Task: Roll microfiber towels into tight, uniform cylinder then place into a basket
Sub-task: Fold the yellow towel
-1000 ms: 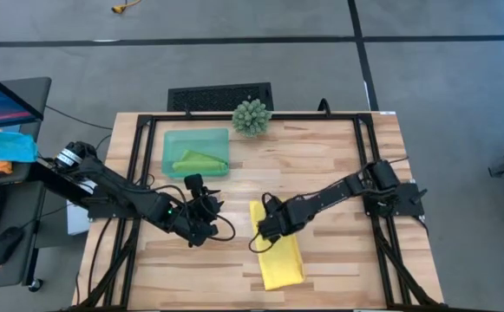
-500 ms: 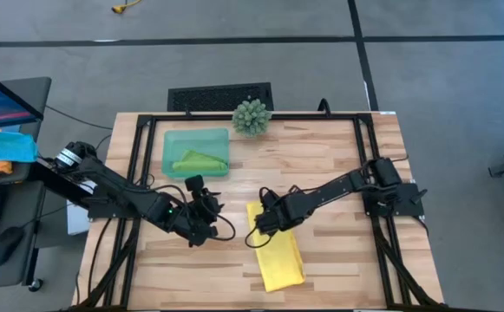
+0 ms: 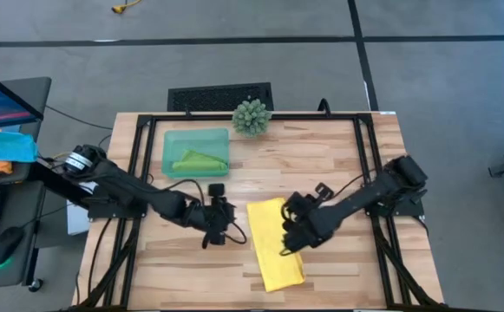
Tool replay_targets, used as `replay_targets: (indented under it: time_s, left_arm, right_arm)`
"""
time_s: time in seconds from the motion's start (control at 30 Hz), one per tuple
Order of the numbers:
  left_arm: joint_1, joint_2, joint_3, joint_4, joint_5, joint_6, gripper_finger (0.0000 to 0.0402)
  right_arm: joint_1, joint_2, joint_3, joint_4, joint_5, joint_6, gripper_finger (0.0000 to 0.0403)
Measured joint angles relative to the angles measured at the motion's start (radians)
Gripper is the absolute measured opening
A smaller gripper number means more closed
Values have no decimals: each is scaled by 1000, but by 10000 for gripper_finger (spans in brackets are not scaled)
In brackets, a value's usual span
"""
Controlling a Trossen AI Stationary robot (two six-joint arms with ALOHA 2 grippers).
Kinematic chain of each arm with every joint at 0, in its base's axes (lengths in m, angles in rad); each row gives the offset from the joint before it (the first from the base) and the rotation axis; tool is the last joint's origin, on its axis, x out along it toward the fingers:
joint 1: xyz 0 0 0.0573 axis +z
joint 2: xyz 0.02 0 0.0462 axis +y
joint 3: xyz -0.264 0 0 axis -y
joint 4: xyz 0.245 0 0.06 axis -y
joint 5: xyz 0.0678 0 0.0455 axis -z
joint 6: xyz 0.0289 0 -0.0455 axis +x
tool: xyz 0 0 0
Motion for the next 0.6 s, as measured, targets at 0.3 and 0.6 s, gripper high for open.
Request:
replay_targets:
  time_s: [0.3,0.6]
  left_arm:
    - [68,149,0,257,272,292,160]
    - [152,291,4,432,300,355,160]
  right_arm:
    - [102,-129,-175,23,25,127,58]
    - [132,-224,-300,93,18,187,58]
